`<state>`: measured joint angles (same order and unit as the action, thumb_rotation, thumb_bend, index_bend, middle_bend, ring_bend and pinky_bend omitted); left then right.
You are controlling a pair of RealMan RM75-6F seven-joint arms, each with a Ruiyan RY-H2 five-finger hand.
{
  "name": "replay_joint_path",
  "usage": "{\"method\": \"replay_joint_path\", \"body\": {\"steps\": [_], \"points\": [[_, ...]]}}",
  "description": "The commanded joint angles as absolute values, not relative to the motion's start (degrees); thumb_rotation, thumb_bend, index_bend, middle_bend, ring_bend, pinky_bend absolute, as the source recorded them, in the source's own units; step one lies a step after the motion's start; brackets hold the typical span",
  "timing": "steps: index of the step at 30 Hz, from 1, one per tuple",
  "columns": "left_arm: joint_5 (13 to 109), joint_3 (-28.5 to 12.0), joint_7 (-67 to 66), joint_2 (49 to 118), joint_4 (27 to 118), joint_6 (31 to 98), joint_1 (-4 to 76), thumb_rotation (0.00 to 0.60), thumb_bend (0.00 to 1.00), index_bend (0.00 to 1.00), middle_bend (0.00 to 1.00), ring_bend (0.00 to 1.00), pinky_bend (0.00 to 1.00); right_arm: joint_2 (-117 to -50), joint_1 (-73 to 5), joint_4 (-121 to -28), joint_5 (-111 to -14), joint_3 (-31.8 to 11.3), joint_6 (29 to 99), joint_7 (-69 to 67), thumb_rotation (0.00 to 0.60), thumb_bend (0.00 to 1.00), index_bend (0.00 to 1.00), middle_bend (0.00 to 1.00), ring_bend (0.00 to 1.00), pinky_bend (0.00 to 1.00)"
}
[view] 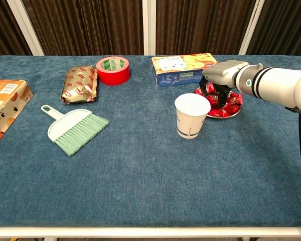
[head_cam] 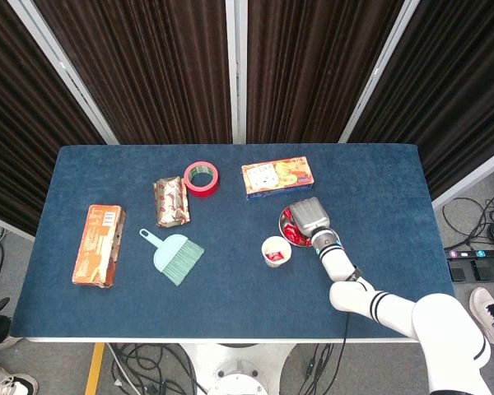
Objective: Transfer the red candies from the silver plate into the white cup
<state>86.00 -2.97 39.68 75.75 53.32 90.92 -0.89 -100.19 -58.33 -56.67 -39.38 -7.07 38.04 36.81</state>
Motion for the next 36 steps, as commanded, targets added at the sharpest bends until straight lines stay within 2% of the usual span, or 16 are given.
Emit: {"method": "replay_joint_path", "body": {"steps": [1,7,13,17,21,26,36], "points": [[86.0,-3.0,39.6,75.8,53.3,90.9,-0.9,0.600,0.11,0.15,0.16,0.06,0.19,-100.3,-58.2,-56.5,-39.5,-7.1,38.1,36.5,0.600,0.26,0.54,1.00,1.00,1.00],[86.1,-3.0,39.6,75.6,53.5,91.0,-0.8,0.599,0.11,0.15,0.16,0.06,0.19,-100.2,-58.1,-56.8,-39.6,-7.3,38.8,36.3,0.600,0.28,0.60,1.00,1.00,1.00],[86.1,-3.0,39.7,75.4,54.0,91.1,-0.9,0.600,0.11,0.15,0.16,0.06,0.19,-98.0,-57.8,-60.5,-41.5,-7.9,42.0,36.4,0.600,0.29,0.61,1.00,1.00,1.00],[86.2,-3.1,39.4,75.2,54.2,91.4,-0.9,0.599,0.11,0.15,0.16,0.06,0.19,-94.8,-57.1,-66.9,-46.0,-7.7,48.7,38.3,0.600,0.29,0.61,1.00,1.00,1.00],[86.5,-3.0,38.9,75.1,54.7,91.6,-0.8,0.600,0.11,0.15,0.16,0.06,0.19,-89.4,-55.8,-78.8,-49.5,-7.9,54.3,39.9,0.600,0.29,0.61,1.00,1.00,1.00],[86.8,-3.0,38.1,75.0,55.4,91.9,-0.7,0.599,0.11,0.15,0.16,0.06,0.19,-85.0,-54.4,-90.6,-51.7,-7.1,56.5,40.5,0.600,0.29,0.61,1.00,1.00,1.00],[86.4,-3.1,37.4,74.3,56.5,92.4,-1.2,0.600,0.11,0.15,0.16,0.06,0.19,-86.2,-53.7,-93.1,-53.2,-5.5,56.9,41.5,0.600,0.29,0.61,1.00,1.00,1.00]]}}
